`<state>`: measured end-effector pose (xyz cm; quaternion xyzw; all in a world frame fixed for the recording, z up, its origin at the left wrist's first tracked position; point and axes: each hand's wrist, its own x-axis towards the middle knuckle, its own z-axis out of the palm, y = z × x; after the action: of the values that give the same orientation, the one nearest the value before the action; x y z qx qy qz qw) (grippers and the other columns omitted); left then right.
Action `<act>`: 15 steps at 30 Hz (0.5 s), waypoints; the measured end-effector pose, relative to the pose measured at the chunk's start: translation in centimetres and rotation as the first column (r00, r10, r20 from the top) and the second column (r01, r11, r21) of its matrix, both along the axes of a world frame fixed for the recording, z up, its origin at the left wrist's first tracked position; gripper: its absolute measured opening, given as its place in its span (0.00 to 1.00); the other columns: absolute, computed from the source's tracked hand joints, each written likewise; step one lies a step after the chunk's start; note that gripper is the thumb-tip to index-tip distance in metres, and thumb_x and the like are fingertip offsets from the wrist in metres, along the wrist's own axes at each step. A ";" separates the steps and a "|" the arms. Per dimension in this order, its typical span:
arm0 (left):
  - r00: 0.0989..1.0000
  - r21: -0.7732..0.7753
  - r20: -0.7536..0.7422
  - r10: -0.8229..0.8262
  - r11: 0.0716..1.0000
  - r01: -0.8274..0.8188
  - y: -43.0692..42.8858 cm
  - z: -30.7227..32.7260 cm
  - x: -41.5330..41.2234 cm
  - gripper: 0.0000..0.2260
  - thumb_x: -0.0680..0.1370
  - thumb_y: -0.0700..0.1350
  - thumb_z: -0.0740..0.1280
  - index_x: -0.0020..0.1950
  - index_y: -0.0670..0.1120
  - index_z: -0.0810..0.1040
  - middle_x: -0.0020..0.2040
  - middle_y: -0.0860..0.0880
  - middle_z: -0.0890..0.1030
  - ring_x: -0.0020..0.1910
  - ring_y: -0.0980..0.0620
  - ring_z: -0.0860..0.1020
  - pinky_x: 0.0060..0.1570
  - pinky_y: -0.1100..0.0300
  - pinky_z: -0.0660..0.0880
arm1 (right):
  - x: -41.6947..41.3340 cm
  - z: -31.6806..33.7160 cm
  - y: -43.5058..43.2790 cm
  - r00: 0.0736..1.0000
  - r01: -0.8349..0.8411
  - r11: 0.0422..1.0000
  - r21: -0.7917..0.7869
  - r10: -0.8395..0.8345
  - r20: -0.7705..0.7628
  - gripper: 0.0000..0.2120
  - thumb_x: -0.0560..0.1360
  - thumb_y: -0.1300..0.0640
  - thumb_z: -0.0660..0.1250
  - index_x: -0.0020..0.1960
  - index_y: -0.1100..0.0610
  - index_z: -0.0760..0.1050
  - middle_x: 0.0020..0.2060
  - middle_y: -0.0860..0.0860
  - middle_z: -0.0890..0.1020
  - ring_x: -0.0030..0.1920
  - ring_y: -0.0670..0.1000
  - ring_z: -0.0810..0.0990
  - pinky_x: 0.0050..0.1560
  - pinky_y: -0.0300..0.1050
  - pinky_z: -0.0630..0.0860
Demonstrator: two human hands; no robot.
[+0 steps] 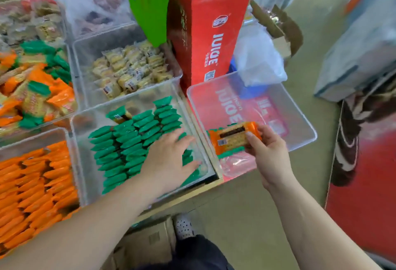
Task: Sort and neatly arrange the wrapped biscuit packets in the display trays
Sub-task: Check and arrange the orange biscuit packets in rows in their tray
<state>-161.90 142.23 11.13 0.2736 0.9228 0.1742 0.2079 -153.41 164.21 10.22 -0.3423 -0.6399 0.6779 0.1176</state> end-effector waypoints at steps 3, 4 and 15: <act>0.984 -0.208 -0.078 -0.157 0.968 0.138 3.0 -2.3 -1.4 0.33 0.78 0.70 0.55 0.80 0.58 0.57 0.83 0.48 0.48 0.80 0.45 0.50 0.78 0.41 0.49 | -1.5 -2.1 4.6 0.993 0.017 0.971 0.237 -0.044 0.112 0.12 0.78 0.63 0.68 0.54 0.46 0.80 0.43 0.48 0.83 0.38 0.46 0.79 0.47 0.47 0.79; 0.982 -0.248 -0.080 -0.170 0.958 0.146 3.7 -2.9 -1.6 0.34 0.78 0.71 0.52 0.81 0.58 0.55 0.83 0.48 0.47 0.81 0.44 0.47 0.78 0.40 0.46 | -2.2 -2.7 5.9 0.986 -0.019 0.952 0.306 -0.032 0.163 0.12 0.78 0.63 0.68 0.56 0.48 0.80 0.44 0.48 0.83 0.40 0.48 0.79 0.50 0.50 0.79; 0.993 -0.281 -0.079 -0.092 0.957 0.067 5.2 -5.4 -1.0 0.43 0.71 0.77 0.54 0.81 0.53 0.58 0.82 0.52 0.49 0.80 0.42 0.35 0.75 0.34 0.43 | -9.4 -8.0 11.4 0.567 -0.688 0.636 0.350 0.170 0.806 0.25 0.76 0.69 0.56 0.64 0.49 0.79 0.61 0.53 0.81 0.55 0.58 0.81 0.54 0.53 0.81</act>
<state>-162.91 147.46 5.75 0.2863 0.9348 0.0219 0.2088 -162.81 175.63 2.23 -0.3335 -0.8870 0.2388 -0.2120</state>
